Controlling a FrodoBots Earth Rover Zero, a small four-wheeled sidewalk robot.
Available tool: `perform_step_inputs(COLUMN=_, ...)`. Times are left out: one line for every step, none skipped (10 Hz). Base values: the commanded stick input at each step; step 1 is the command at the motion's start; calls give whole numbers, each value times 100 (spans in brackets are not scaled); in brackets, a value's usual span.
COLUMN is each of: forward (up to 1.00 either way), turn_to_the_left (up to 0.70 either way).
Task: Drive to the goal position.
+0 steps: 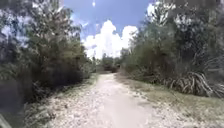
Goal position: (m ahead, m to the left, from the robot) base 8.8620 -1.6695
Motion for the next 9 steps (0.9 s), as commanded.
perform_step_inputs(forward=50, turn_to_the_left=0)
perform_step_inputs(forward=50, turn_to_the_left=0)
perform_step_inputs(forward=50, turn_to_the_left=0)
perform_step_inputs(forward=50, turn_to_the_left=0)
perform_step_inputs(forward=50, turn_to_the_left=0)
perform_step_inputs(forward=50, turn_to_the_left=0)
perform_step_inputs(forward=50, turn_to_the_left=0)
perform_step_inputs(forward=50, turn_to_the_left=0)
perform_step_inputs(forward=50, turn_to_the_left=0)
